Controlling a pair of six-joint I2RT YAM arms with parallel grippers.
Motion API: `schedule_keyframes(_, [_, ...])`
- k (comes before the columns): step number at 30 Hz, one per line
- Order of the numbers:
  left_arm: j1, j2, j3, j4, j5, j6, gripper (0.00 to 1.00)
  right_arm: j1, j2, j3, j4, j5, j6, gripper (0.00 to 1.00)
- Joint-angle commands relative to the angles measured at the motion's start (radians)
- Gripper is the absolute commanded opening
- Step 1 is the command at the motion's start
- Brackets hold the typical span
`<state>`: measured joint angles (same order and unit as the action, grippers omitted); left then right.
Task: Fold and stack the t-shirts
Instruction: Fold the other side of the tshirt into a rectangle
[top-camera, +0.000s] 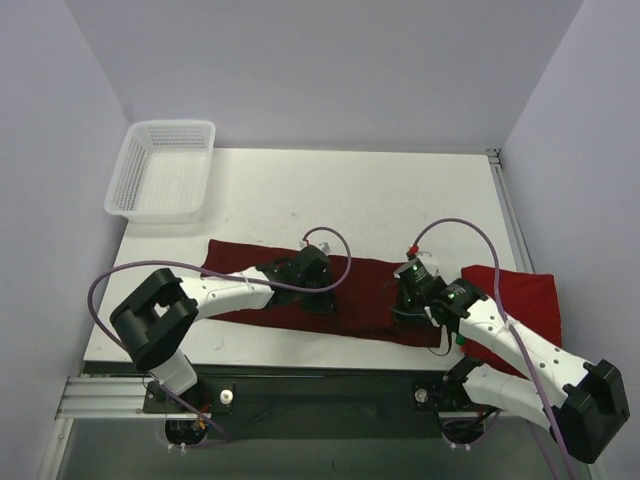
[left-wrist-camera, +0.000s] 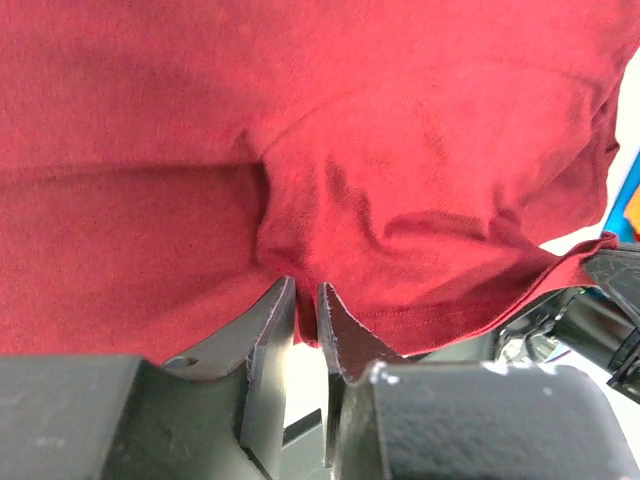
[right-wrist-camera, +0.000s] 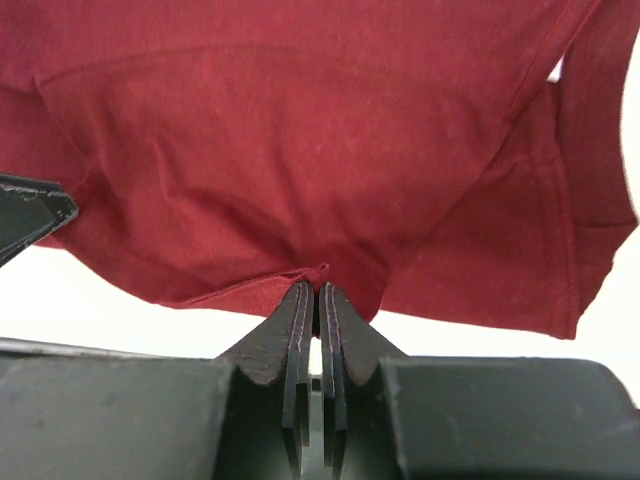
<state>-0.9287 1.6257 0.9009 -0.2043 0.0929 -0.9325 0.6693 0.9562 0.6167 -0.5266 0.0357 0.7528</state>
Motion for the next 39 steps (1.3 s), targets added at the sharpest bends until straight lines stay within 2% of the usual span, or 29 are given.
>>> schedule_keyframes(1, [0.016,0.016,0.073,-0.027,0.013,0.018,0.26,-0.004,0.048,0.057,-0.023,0.090,-0.026,0.00])
schedule_keyframes(14, [0.102,0.066,0.127,-0.024,0.037,0.029,0.30,-0.086,0.096,0.034,-0.003,0.153,-0.030,0.00])
schedule_keyframes(16, [0.102,0.059,0.128,-0.015,0.039,0.047,0.35,-0.102,0.101,0.023,0.019,0.136,-0.036,0.00])
schedule_keyframes(17, [0.102,0.054,0.128,-0.011,0.047,0.057,0.41,-0.105,0.108,0.021,0.026,0.133,-0.040,0.00])
schedule_keyframes(20, [0.090,0.046,0.132,-0.030,0.061,0.099,0.46,-0.117,0.122,0.012,0.043,0.119,-0.043,0.00])
schedule_keyframes(22, [0.077,0.016,0.107,-0.041,0.041,0.127,0.53,-0.123,0.134,0.006,0.060,0.115,-0.047,0.00])
schedule_keyframes(24, [0.068,-0.004,0.070,-0.034,0.079,0.135,0.59,-0.138,0.142,0.000,0.073,0.104,-0.047,0.00])
schedule_keyframes(32, [-0.007,-0.053,-0.031,0.008,0.082,0.086,0.64,-0.165,0.157,-0.003,0.102,0.072,-0.053,0.00])
schedule_keyframes(35, [-0.030,-0.050,-0.057,0.081,0.108,0.069,0.69,-0.166,0.164,-0.006,0.108,0.066,-0.055,0.00])
schedule_keyframes(39, [-0.047,-0.032,-0.062,0.172,0.137,0.031,0.70,-0.169,0.165,-0.014,0.114,0.063,-0.053,0.00])
